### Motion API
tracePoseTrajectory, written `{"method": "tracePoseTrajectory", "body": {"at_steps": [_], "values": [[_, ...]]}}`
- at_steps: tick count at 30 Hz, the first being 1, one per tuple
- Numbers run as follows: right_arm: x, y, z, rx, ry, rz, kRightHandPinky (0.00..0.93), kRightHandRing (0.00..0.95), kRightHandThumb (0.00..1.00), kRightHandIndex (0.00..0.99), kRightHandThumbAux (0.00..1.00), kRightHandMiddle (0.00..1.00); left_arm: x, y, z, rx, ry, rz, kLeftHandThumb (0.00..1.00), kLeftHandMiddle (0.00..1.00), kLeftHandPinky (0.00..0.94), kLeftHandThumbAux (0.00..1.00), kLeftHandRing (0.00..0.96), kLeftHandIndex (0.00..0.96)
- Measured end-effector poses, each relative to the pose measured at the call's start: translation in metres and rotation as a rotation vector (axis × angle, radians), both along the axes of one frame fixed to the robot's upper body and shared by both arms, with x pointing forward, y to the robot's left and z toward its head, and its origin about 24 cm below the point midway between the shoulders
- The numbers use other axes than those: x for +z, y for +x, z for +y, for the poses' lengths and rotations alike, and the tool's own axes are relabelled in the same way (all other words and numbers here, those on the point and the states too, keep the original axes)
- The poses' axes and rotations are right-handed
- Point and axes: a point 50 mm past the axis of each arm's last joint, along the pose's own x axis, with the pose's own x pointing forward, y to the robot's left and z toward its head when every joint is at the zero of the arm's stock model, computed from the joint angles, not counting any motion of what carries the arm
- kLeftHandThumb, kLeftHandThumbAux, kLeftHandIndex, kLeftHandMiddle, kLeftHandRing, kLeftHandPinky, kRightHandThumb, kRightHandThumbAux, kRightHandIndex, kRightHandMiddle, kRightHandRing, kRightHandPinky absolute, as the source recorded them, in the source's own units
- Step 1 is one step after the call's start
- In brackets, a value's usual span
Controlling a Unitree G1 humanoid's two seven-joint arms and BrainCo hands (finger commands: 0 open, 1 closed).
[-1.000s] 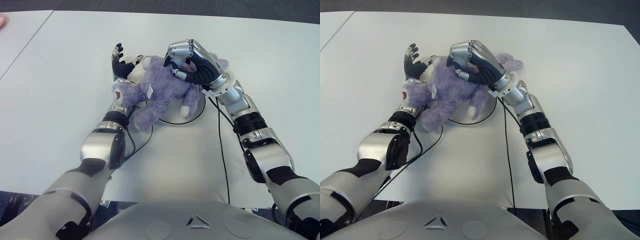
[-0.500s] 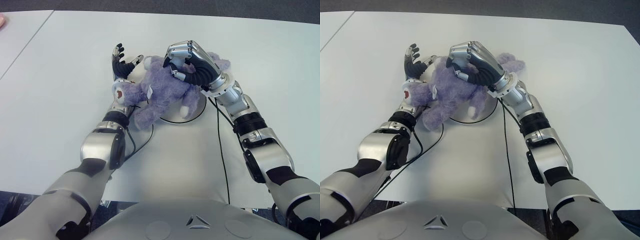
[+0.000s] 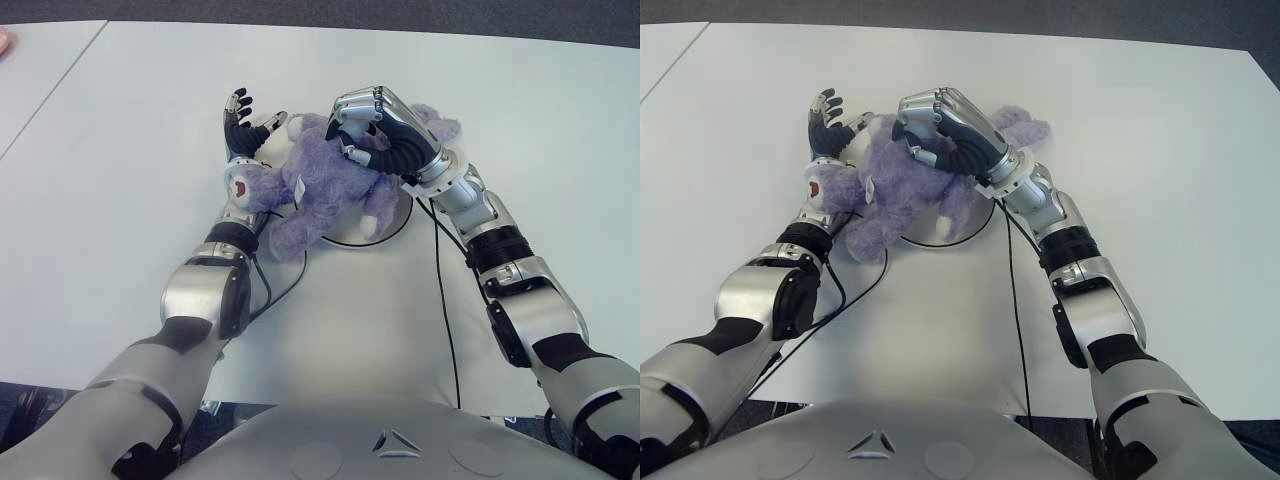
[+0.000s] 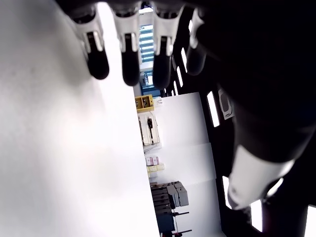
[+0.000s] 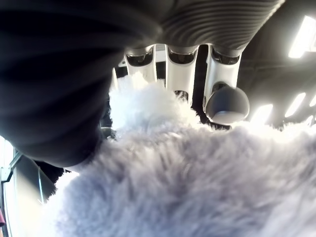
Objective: Put the doll into the plate.
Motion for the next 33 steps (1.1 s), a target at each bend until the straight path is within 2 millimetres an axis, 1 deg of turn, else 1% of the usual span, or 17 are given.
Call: {"method": "tracePoseTrajectory", "body": {"at_steps": [1, 2, 3, 4, 5, 6, 10, 12, 15, 21, 27, 33], "values": [[0.000, 0.000, 0.000, 0.000, -0.001, 0.000, 0.811, 0.740, 0.687, 0.421, 0.717, 0.595, 0.000, 0.000, 0.000, 0.000, 0.000, 0.000, 0.000, 0.213, 0.201, 0.814, 0.185, 0.169], [0.000, 0.000, 0.000, 0.000, -0.002, 0.000, 0.621, 0.555, 0.540, 0.326, 0.652, 0.459, 0.000, 0.000, 0.000, 0.000, 0.000, 0.000, 0.000, 0.213, 0.208, 0.810, 0.188, 0.169], [0.000, 0.000, 0.000, -0.001, -0.003, 0.000, 0.497, 0.436, 0.441, 0.264, 0.611, 0.371, 0.000, 0.000, 0.000, 0.000, 0.000, 0.000, 0.000, 0.213, 0.213, 0.808, 0.190, 0.169], [0.000, 0.000, 0.000, -0.002, -0.003, 0.000, 0.428, 0.382, 0.401, 0.237, 0.596, 0.331, 0.000, 0.000, 0.000, 0.000, 0.000, 0.000, 0.000, 0.213, 0.215, 0.806, 0.191, 0.169], [-0.001, 0.000, -0.001, -0.004, -0.003, 0.000, 0.327, 0.304, 0.342, 0.198, 0.576, 0.273, 0.000, 0.000, 0.000, 0.000, 0.000, 0.000, 0.000, 0.213, 0.219, 0.803, 0.193, 0.168], [-0.001, -0.001, -0.001, -0.007, -0.002, 0.000, 0.244, 0.232, 0.288, 0.150, 0.566, 0.212, 0.000, 0.000, 0.000, 0.000, 0.000, 0.000, 0.000, 0.211, 0.220, 0.798, 0.193, 0.166], [-0.003, -0.001, -0.003, -0.024, 0.000, 0.004, 0.076, 0.079, 0.190, 0.049, 0.544, 0.074, 0.000, 0.000, 0.000, 0.001, -0.002, 0.000, 0.000, 0.210, 0.236, 0.783, 0.201, 0.154], [-0.005, -0.001, -0.003, -0.032, 0.001, 0.005, 0.039, 0.040, 0.170, 0.025, 0.530, 0.038, 0.000, 0.000, 0.000, 0.001, -0.002, 0.000, 0.000, 0.212, 0.249, 0.778, 0.207, 0.150], [-0.007, 0.000, -0.003, -0.044, 0.001, 0.006, 0.012, 0.013, 0.156, 0.008, 0.508, 0.012, 0.000, 0.000, 0.000, 0.002, -0.003, 0.000, 0.000, 0.215, 0.261, 0.776, 0.215, 0.144], [-0.009, 0.000, -0.002, -0.060, -0.011, 0.003, 0.001, 0.001, 0.167, 0.000, 0.434, 0.001, 0.000, 0.000, 0.000, 0.002, -0.003, 0.000, 0.000, 0.216, 0.243, 0.775, 0.215, 0.141], [-0.010, 0.001, -0.001, -0.067, -0.027, 0.002, 0.000, 0.000, 0.176, 0.000, 0.399, 0.000, 0.000, 0.000, 0.000, 0.004, -0.006, 0.000, 0.000, 0.216, 0.231, 0.758, 0.212, 0.145], [-0.010, 0.002, 0.000, -0.075, -0.051, -0.007, 0.000, 0.000, 0.180, 0.000, 0.368, 0.000, 0.000, 0.000, 0.001, 0.005, -0.007, 0.000, 0.000, 0.219, 0.260, 0.745, 0.218, 0.141]]}}
